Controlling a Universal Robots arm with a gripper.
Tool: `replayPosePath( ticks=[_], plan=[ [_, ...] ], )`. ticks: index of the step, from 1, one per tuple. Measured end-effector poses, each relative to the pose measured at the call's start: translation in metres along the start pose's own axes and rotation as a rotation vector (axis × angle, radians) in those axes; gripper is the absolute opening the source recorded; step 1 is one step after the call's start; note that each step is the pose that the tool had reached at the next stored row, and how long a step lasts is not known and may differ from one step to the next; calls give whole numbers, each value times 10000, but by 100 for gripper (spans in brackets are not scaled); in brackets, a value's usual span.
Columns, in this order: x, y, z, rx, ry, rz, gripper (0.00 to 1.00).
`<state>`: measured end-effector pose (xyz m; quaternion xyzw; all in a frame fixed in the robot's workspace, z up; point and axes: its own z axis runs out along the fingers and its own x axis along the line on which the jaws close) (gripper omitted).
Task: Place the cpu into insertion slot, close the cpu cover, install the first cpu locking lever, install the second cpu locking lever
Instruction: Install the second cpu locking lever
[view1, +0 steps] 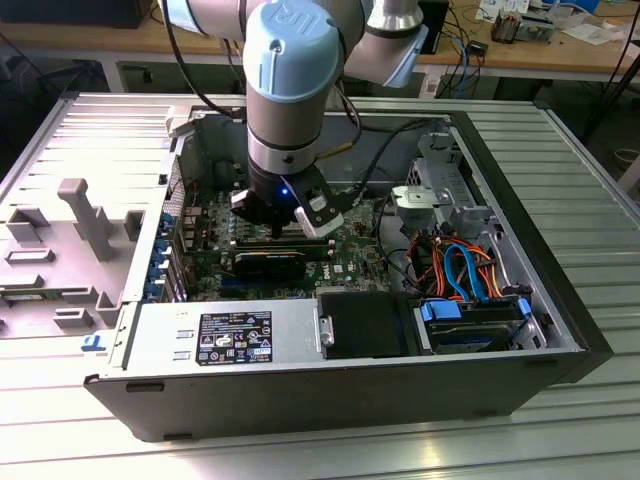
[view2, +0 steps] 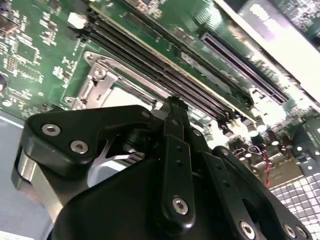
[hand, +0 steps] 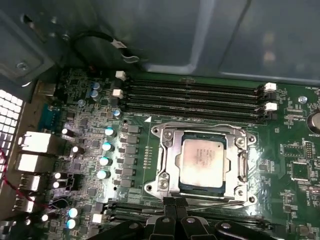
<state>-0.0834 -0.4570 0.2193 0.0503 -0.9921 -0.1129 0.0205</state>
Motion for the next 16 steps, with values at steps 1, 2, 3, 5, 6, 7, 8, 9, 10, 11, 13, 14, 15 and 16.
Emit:
replayPosePath(
  ticks=[1,2,3,5,6,7,8,9,10,11,13,14,15,16],
  plan=[
    [23,-5,1,-34,-3,-2,11],
    [56,-5,4,-59,-7,-4,11],
    [77,-4,7,-73,-9,-5,11],
    [144,-2,24,-111,-14,-8,11],
    [157,-3,33,-119,-15,-7,11],
    [164,-4,37,-121,-14,-7,11],
    [169,-5,41,-122,-14,-7,11],
    [171,-8,59,-128,-14,-11,11],
    [172,-12,75,-129,-15,-10,11],
    [173,-15,90,-131,-15,-9,11],
    [178,-20,112,-133,-15,-9,11],
    [182,-21,118,-136,-15,-8,11],
    [188,-22,124,-142,-15,-9,11],
    [193,-23,131,-149,-16,-11,11]
  ],
)
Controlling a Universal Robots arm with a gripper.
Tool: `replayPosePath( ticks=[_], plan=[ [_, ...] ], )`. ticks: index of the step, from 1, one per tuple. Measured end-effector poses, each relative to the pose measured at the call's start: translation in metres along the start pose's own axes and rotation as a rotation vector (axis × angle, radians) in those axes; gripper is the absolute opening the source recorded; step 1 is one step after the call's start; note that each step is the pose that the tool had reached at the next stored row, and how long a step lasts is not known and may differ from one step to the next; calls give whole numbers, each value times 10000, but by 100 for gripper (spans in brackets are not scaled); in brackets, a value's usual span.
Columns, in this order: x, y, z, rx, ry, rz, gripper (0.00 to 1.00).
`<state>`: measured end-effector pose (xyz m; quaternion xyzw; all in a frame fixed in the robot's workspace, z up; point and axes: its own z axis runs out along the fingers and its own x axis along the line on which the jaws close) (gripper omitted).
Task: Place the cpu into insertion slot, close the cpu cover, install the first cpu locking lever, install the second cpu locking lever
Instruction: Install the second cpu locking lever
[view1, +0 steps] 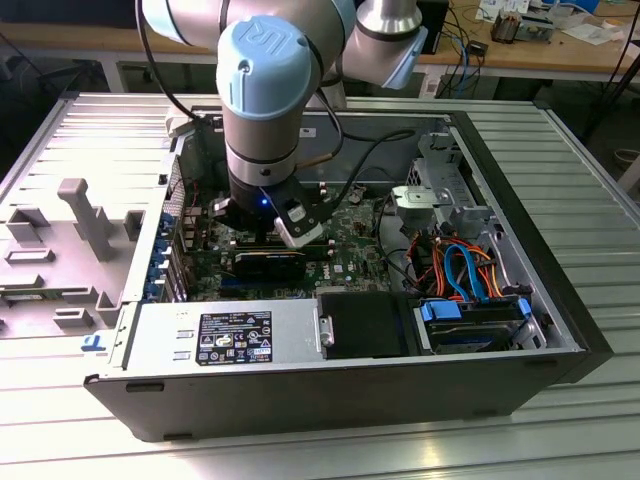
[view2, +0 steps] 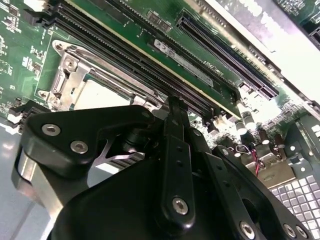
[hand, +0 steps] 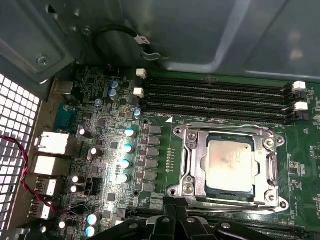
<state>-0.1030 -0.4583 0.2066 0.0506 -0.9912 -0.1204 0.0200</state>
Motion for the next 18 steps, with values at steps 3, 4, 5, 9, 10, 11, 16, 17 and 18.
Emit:
replayPosePath(
  ticks=[3,4,5,9,10,11,16,17,18],
  plan=[
    [5,-6,30,-22,-2,-2,11],
    [5,-6,35,-21,-2,-1,11],
    [5,-4,38,-21,-1,-1,11],
    [2,20,54,-45,-2,-3,11],
    [0,25,64,-48,-3,-3,11],
    [0,29,74,-47,-3,-2,11],
    [-2,27,118,-48,-2,-2,11],
    [-2,24,130,-51,-4,-3,11],
    [-3,24,132,-49,-4,-2,11]
  ],
)
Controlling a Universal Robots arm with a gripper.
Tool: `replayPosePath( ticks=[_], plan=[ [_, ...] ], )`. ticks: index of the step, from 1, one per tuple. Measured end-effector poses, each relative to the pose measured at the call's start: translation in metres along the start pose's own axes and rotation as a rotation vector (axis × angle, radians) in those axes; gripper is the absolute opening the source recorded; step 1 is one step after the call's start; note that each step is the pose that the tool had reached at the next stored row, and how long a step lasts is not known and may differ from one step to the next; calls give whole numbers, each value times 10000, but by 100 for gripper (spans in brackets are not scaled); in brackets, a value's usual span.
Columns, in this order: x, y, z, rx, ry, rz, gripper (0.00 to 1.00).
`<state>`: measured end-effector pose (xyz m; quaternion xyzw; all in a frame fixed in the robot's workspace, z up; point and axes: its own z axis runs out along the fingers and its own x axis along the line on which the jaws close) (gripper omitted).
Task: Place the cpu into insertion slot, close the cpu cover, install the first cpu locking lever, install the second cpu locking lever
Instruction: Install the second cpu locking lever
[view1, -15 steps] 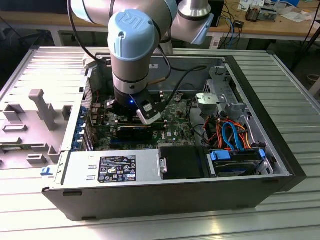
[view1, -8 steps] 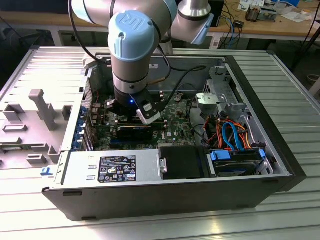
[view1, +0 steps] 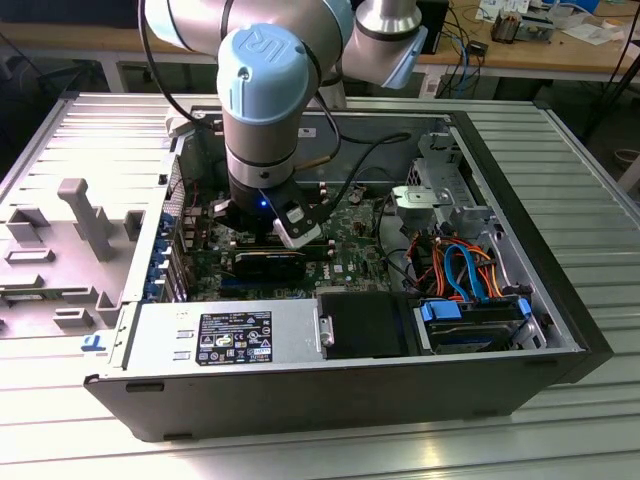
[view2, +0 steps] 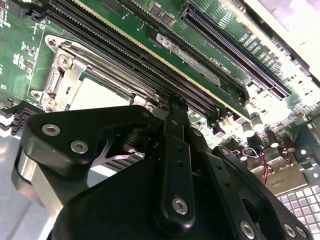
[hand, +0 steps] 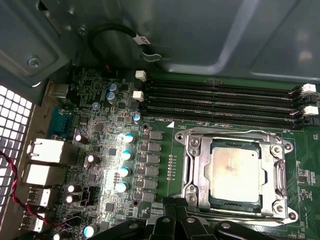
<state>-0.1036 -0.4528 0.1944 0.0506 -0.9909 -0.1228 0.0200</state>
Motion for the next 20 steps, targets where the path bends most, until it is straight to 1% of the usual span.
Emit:
replayPosePath(
  ticks=[1,5,7,10,12,17,18,20],
  plan=[
    [0,0,1,1,0,0,11],
    [1,2,0,85,-12,0,11],
    [3,4,-9,109,-12,-4,11],
    [7,11,-38,141,-55,-9,11],
    [4,14,-48,170,-68,-13,11],
    [5,13,-51,231,-57,-9,11],
    [5,16,-51,253,-56,-6,11],
    [3,38,-47,267,-53,-6,11]
  ],
)
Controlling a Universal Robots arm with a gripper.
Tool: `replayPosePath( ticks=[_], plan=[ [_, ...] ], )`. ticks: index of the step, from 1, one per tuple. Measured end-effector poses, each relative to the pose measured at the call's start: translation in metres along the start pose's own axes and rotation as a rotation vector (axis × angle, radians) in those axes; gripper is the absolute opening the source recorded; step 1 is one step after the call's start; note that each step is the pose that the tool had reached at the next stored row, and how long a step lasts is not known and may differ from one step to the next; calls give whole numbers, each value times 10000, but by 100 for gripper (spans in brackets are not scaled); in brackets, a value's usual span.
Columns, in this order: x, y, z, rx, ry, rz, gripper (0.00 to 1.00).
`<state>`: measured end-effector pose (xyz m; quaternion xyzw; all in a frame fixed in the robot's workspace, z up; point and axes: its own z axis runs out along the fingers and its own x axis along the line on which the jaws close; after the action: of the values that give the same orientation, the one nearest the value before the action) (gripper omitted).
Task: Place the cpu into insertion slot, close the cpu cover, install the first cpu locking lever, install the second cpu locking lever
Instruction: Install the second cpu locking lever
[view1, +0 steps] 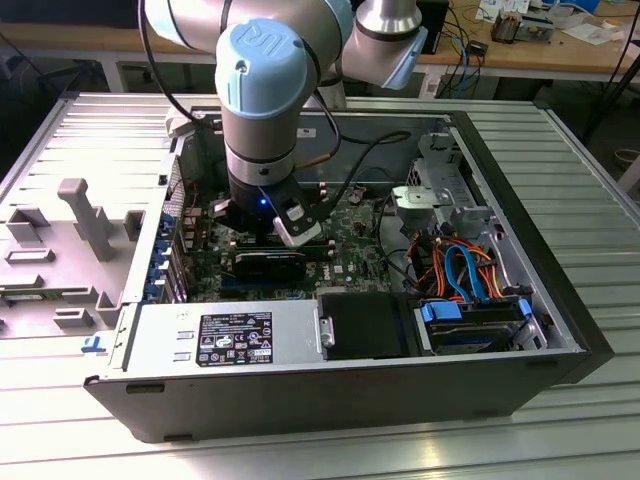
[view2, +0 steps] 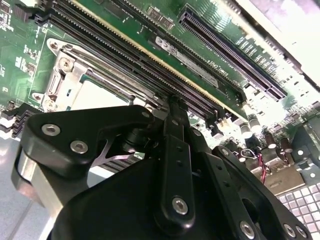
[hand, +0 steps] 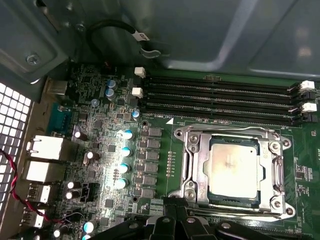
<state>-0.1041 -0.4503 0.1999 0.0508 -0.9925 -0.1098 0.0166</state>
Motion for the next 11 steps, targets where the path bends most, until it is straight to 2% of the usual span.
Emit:
replayPosePath(
  ticks=[4,11],
  plan=[
    [-6,43,13,-16,-7,-2,11],
    [1,39,11,-13,-6,0,11]
  ],
)
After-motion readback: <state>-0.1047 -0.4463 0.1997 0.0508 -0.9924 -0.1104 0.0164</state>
